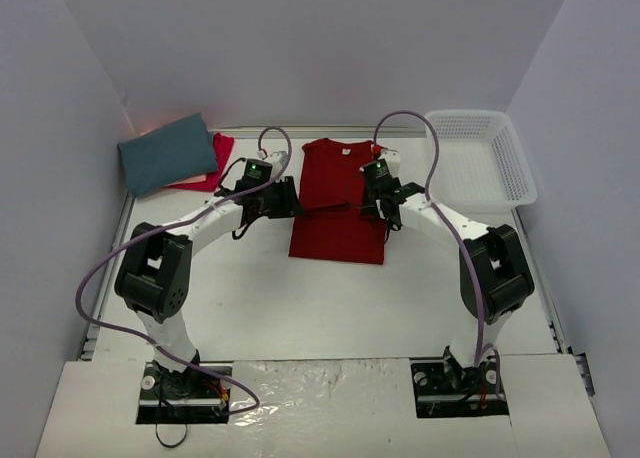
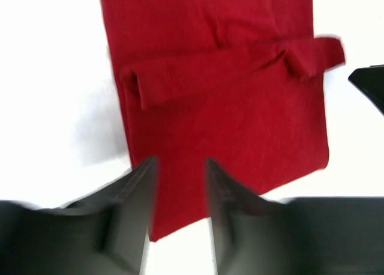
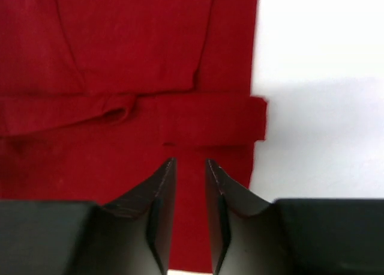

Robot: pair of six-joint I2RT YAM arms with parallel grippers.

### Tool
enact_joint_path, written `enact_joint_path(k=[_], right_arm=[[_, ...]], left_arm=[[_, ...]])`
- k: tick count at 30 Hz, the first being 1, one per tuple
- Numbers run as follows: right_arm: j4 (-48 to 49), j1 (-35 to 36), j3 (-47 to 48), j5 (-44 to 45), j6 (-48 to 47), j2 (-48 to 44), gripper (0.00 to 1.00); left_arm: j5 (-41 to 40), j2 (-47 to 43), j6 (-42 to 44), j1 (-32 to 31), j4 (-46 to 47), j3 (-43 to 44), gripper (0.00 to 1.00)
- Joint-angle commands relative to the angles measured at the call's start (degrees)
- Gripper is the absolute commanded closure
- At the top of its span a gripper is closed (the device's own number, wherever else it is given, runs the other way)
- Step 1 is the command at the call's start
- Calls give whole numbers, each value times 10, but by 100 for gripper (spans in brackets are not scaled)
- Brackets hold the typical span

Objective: Fold and stack the t-shirts
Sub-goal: Fold the folded rectangular tshirt in 1/3 of the way

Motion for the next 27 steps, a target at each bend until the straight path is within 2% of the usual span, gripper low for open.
enact_joint_path(k=[1,2,3,4,5,6,13,27], right_arm=[[-20,20,-11,5,15,-18,80],[-18,24,-13,6,16,-16,82],[-19,34,-15,9,17,-11,86],[-19,38,-15,10,19,-7,87],[-19,43,-14,11,20,-4,89],[-19,47,-12,11,20,4,90],[-17,74,2,19,30,41,95],[3,85,27,13,37,116,98]], left_arm=[[4,-36,-18,-15,32,-24,69],[1,-37,-19,-20,32,-30,73],[-8,-40,-21,-29,33,-35,84],[-14,-41,-22,-35,33,-40,84],[-23,-43,-25,-42,53,-52,93],[-29,-44,-26,-57,57,-57,97],[-72,-43,-30,-96,62,-75,98],[-118,-26,-35,-105,77,-111,98]])
